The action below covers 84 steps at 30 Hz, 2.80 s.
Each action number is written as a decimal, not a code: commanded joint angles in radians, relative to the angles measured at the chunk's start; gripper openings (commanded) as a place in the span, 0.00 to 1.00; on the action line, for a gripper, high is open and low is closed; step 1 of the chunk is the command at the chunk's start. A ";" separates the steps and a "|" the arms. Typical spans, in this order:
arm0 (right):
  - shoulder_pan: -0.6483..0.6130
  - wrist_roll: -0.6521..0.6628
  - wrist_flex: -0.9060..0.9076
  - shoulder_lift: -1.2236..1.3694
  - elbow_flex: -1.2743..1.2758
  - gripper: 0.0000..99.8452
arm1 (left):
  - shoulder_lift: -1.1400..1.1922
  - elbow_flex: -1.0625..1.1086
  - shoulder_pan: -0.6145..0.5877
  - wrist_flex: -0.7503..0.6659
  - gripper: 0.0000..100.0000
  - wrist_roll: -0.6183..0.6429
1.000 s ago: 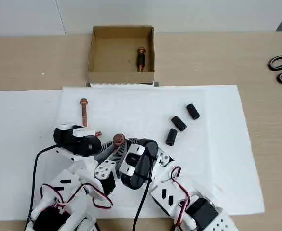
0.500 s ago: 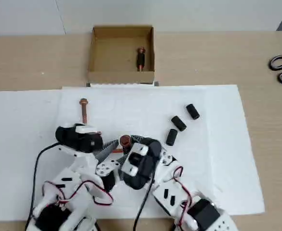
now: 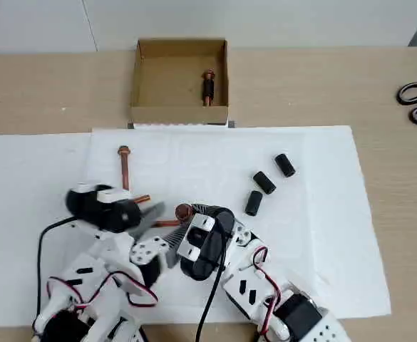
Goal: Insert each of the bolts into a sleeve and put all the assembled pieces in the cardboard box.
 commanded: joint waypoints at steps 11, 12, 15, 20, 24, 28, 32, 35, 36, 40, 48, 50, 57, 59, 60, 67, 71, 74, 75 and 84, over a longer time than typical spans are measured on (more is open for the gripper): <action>0.074 0.008 -0.036 -0.010 0.006 0.00 | -0.008 -0.035 -0.183 0.000 0.02 -0.060; 0.096 0.008 -0.036 -0.010 0.006 0.00 | -0.008 -0.031 -0.195 0.000 0.00 -0.060; 0.163 -0.025 -0.035 -0.010 0.026 0.00 | -0.008 0.018 -0.264 -0.006 0.01 -0.061; 0.285 -0.175 -0.002 0.002 0.038 0.00 | -0.008 0.133 -0.400 -0.006 0.01 -0.061; 0.375 -0.282 0.088 0.002 -0.025 0.00 | -0.008 0.236 -0.443 -0.011 0.01 -0.060; 0.403 -0.313 0.191 0.038 -0.132 0.00 | -0.008 0.323 -0.445 -0.012 0.01 -0.060; 0.403 -0.315 0.239 0.176 -0.253 0.00 | -0.009 0.366 -0.443 -0.012 0.01 -0.061; 0.404 -0.316 0.237 0.337 -0.367 0.00 | -0.009 0.367 -0.443 -0.018 0.01 -0.061; 0.404 -0.316 0.237 0.400 -0.407 0.00 | -0.009 0.367 -0.443 -0.018 0.01 -0.061; 0.404 -0.318 0.191 0.659 -0.606 0.00 | -0.009 0.367 -0.442 -0.018 0.01 -0.061; 0.404 -0.316 0.097 1.218 -1.056 0.00 | -0.009 0.367 -0.442 -0.018 0.01 -0.061; 0.406 -0.316 0.097 1.353 -1.189 0.00 | -0.009 0.367 -0.442 -0.018 0.01 -0.061; 0.443 -0.311 0.097 1.797 -1.694 0.00 | -0.009 0.367 -0.442 -0.018 0.01 -0.061; 0.447 -0.310 0.099 1.919 -1.840 0.00 | -0.009 0.367 -0.442 -0.018 0.01 -0.061; 0.447 -0.310 0.099 1.980 -1.909 0.00 | -0.009 0.367 -0.442 -0.018 0.01 -0.061; 0.444 -0.311 0.097 2.345 -2.297 0.00 | -0.009 0.367 -0.445 -0.018 0.01 -0.060; 0.441 -0.313 0.096 2.528 -2.481 0.00 | -0.009 0.367 -0.445 -0.018 0.01 -0.060; 0.441 -0.313 0.096 2.658 -2.615 0.00 | -0.009 0.367 -0.445 -0.018 0.01 -0.058; 0.440 -0.315 0.096 2.700 -2.659 0.00 | -0.009 0.367 -0.445 -0.018 0.01 -0.058; 0.410 -0.302 0.107 2.996 -2.987 0.00 | -0.009 0.367 -0.443 -0.017 0.01 -0.058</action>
